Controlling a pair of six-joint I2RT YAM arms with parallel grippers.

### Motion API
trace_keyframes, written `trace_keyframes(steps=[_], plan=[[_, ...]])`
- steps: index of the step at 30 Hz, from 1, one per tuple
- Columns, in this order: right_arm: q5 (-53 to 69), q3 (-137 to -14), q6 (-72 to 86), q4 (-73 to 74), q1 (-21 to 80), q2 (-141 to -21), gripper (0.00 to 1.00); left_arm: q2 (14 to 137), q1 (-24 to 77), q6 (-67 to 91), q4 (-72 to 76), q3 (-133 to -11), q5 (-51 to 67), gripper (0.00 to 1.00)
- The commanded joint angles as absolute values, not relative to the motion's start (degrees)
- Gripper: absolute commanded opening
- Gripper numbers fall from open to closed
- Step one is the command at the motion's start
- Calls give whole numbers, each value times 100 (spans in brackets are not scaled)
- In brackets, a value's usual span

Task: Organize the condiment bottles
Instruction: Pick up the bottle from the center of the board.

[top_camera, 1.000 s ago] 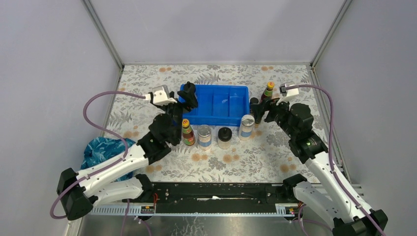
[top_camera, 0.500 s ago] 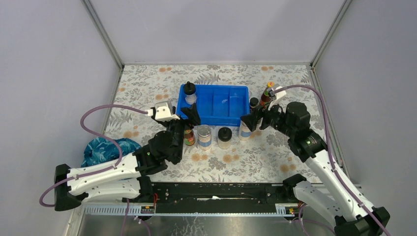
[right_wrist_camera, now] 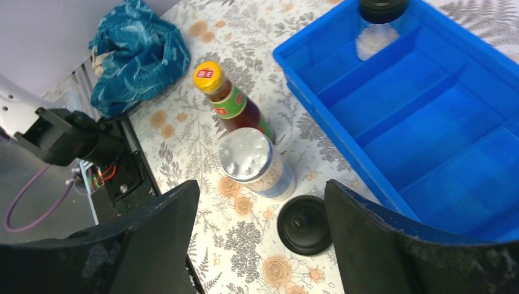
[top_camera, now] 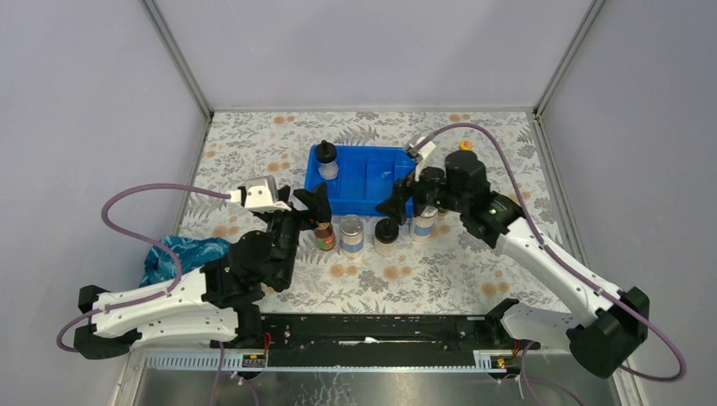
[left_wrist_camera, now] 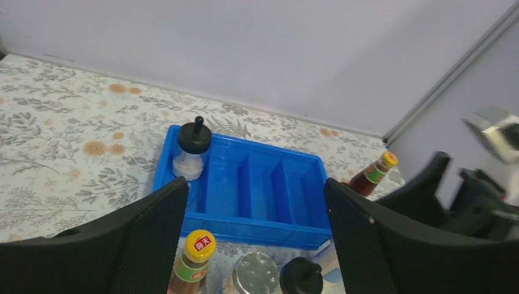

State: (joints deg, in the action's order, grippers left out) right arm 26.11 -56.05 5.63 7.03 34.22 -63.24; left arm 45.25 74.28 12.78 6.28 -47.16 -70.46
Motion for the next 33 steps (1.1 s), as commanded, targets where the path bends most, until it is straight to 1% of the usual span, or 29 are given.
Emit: trace_keyframes(steps=[1,11,19,24,33], plan=[[2469,-6258,213,615,3950,-6874,82,4388,7560,987,413,-4976,-6670,85],[2018,-7129,-156,543,4896,-8134,82,3914,7620,644,209,-5133,-5411,84],[1583,-7419,-304,176,5224,-8868,82,3628,7620,295,215,-4995,-4448,84],[1399,-7514,-422,44,5280,-9183,81,3661,7620,244,227,-5035,-4360,84],[1530,-7861,-497,44,5378,-9597,81,3638,7620,289,268,-4946,-4360,84]])
